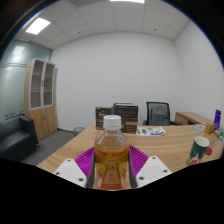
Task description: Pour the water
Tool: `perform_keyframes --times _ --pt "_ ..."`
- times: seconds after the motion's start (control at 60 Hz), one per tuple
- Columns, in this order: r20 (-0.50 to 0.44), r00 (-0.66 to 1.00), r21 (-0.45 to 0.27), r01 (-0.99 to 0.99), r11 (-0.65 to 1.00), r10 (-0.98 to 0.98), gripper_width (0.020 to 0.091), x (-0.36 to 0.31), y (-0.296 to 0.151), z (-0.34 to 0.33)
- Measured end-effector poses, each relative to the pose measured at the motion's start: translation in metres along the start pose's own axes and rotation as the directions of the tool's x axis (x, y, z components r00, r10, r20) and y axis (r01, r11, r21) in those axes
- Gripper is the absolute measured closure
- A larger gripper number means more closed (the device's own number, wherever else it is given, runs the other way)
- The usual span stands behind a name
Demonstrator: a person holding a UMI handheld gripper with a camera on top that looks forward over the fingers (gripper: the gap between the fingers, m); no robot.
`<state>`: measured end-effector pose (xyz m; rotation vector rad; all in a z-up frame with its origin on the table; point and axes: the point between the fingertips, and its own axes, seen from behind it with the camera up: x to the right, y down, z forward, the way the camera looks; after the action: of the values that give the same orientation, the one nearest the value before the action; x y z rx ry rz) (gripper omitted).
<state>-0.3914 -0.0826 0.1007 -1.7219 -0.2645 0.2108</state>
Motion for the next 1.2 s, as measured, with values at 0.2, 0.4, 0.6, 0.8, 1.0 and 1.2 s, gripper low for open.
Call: perform_keyframes --times 0.2,0.4,0.6,0.8,1.0,1.2 --pt "0.059 0.925 0.044 -0.379 0.924 0.376 0.0626 0.046 -0.046 -0.003" --pt "0.192 0.555 0.104 -0.832 0.546 0.809 0.0629 0.144 -0.09 -0.007" --pt "0.219 -0.051 0.055 -0.996 -0.065 0.974 0.0633 0.222 -0.072 -0.003" --pt "0.25 -0.369 0.057 -0.917 -0.394 0.895 0.0633 0.253 -0.064 -0.004" --pt "0.226 -0.468 0.024 -0.874 -0.485 0.855 0.0636 0.25 -0.055 0.002" --pt "0.246 -0.338 -0.041 -0.94 -0.339 0.908 0.0632 0.228 -0.081 -0.003"
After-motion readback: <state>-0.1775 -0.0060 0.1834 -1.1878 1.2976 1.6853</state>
